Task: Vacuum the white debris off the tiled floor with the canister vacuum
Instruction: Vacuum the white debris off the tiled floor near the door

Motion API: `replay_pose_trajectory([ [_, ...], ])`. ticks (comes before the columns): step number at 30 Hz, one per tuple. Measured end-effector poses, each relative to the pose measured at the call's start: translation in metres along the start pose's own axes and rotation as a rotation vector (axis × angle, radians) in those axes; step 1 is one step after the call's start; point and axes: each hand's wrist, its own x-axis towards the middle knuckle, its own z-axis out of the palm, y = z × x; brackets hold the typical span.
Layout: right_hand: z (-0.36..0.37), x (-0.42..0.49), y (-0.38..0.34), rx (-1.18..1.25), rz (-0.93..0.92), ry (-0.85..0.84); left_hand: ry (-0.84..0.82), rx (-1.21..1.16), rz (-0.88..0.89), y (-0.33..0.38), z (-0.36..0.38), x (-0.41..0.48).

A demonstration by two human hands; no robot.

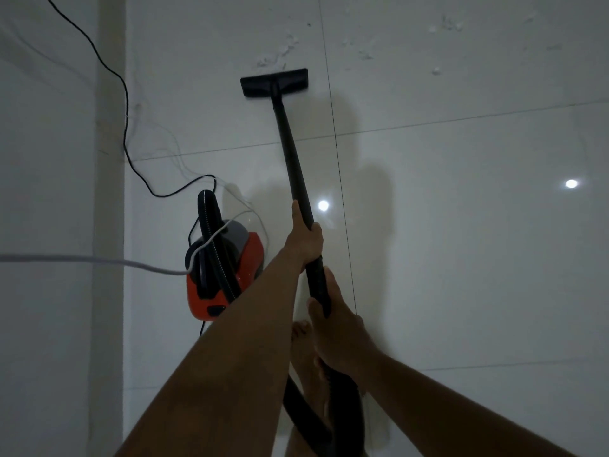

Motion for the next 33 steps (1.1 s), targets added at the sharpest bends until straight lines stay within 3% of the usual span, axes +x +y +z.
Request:
replay_pose_trajectory([
  [33,-0.007,0.013,-0.006,0.058,0.032,-0.028,0.053,0.051,0.015,0.004,0.001,0.012],
])
